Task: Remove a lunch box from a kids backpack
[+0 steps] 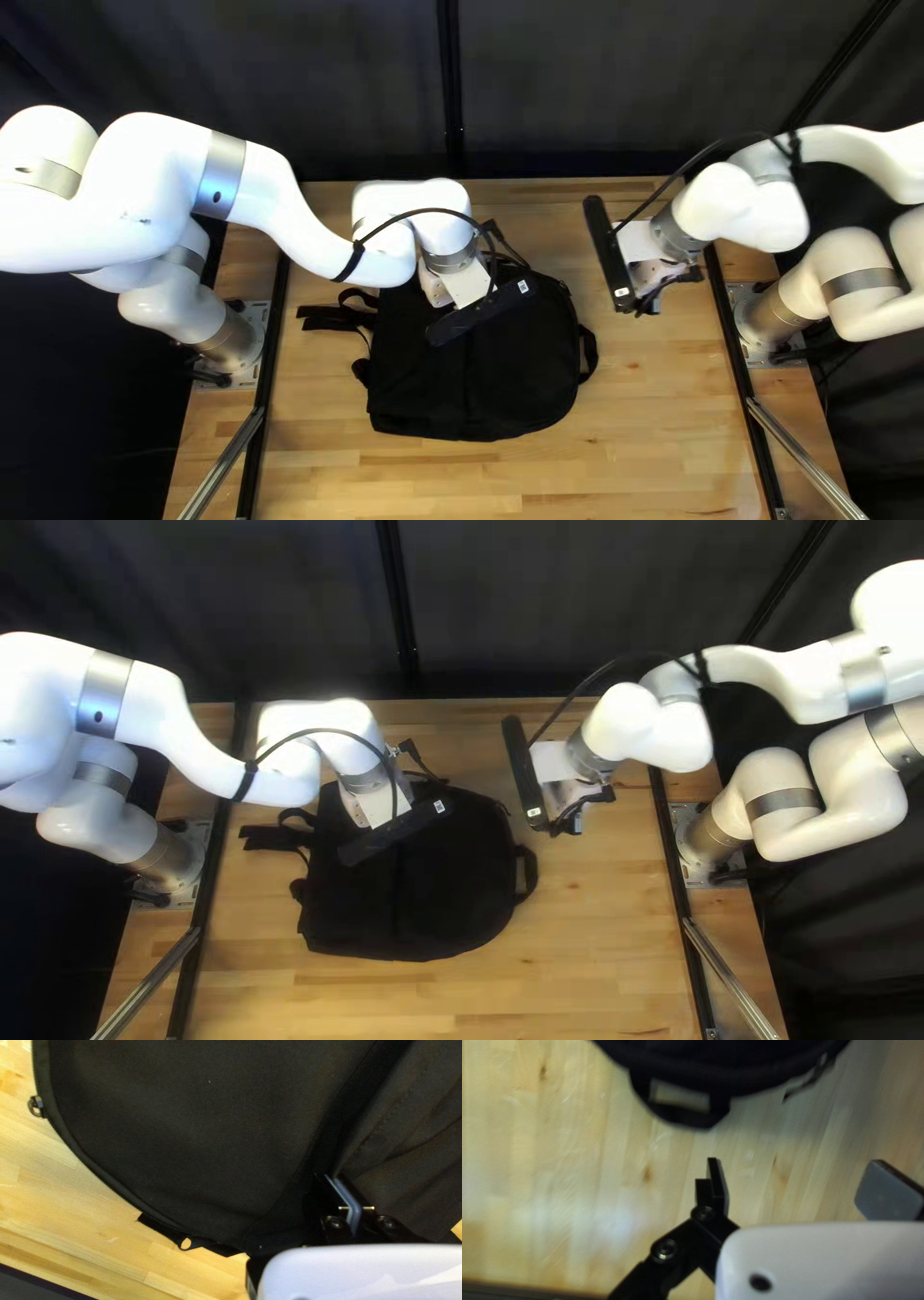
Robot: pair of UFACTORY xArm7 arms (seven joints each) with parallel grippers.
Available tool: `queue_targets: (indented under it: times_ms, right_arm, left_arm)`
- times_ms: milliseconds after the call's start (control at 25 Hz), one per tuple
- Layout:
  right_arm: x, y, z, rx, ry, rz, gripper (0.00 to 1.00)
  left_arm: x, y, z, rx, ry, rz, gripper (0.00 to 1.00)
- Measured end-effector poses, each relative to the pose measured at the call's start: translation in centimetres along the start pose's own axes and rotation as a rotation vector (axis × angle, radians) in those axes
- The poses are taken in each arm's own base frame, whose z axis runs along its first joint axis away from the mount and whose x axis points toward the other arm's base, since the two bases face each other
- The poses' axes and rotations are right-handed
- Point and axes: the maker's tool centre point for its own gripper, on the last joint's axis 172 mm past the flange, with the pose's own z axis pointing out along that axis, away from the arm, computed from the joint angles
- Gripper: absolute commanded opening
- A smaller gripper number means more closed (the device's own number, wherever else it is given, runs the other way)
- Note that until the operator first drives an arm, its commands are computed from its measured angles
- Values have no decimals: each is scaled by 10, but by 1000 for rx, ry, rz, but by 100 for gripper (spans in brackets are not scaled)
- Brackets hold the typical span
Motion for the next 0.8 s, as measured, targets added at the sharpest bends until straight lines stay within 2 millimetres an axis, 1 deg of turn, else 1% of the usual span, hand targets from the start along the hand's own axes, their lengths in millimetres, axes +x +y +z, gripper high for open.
queue_targets:
  times_ms: [80, 200, 360, 520, 800]
  right_arm:
    - [-7, 4, 12, 0, 26, -29, 100]
    - [-19, 5, 22, 6, 57, -52, 100]
    - [-25, 6, 33, 21, 80, -64, 100]
    - [-24, 11, 44, 35, 101, -66, 100]
    - [-13, 32, 55, 45, 132, -67, 100]
  left_arm:
    - [-1, -2, 2, -7, 5, 4, 0]
    - [-4, 0, 3, -14, 9, 8, 0]
    - [-7, 8, 2, -20, 11, 9, 0]
    - [-8, 13, 1, -22, 12, 7, 0]
    - [-8, 14, 0, -23, 11, 9, 0]
